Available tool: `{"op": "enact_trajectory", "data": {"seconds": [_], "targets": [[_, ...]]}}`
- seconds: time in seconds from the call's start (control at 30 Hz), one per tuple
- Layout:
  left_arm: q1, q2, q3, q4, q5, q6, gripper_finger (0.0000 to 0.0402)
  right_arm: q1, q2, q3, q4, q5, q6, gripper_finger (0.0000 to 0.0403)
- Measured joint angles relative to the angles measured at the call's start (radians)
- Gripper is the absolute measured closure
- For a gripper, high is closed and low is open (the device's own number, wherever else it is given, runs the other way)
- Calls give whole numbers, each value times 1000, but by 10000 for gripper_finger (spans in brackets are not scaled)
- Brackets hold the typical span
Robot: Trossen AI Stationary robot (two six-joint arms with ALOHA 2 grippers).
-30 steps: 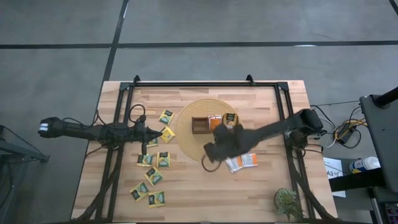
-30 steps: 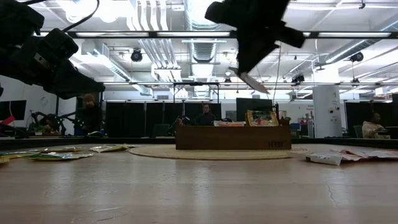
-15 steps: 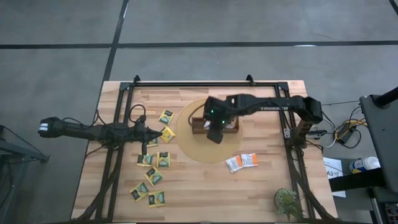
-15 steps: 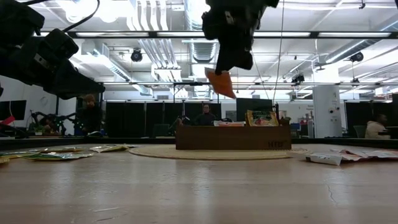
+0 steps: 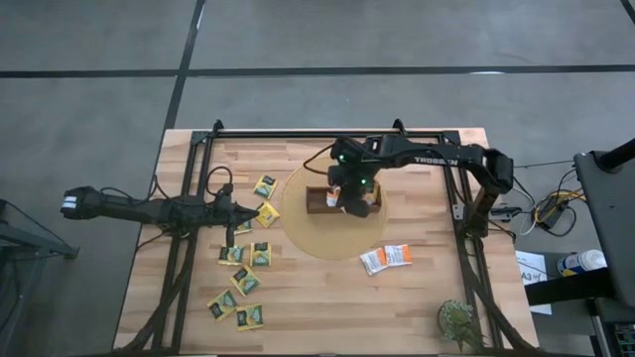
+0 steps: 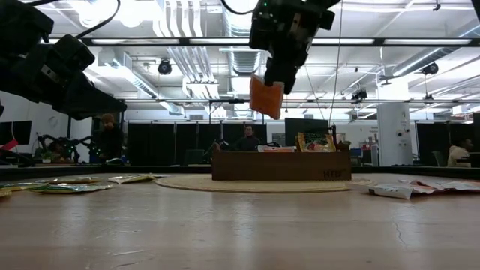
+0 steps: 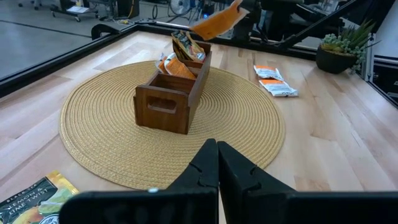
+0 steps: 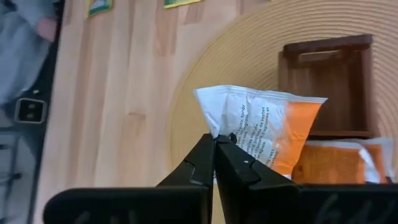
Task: Pick & Place Tea
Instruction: Put the white tea bag into the middle section of the wooden organizer
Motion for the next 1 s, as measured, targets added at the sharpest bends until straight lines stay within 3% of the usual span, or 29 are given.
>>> {"op": "enact_trajectory", "data": {"seconds": [0.23, 0.63, 1.0], "targets": [[0, 0, 0, 0, 0, 0, 402, -80, 0, -79, -2, -105, -35, 395], [0, 0, 0, 0, 0, 0, 402, -179, 9, -111, -10, -175, -217, 395], [0, 0, 0, 0, 0, 0, 402, -193, 148, -91, -78, -250, -331, 395]]}}
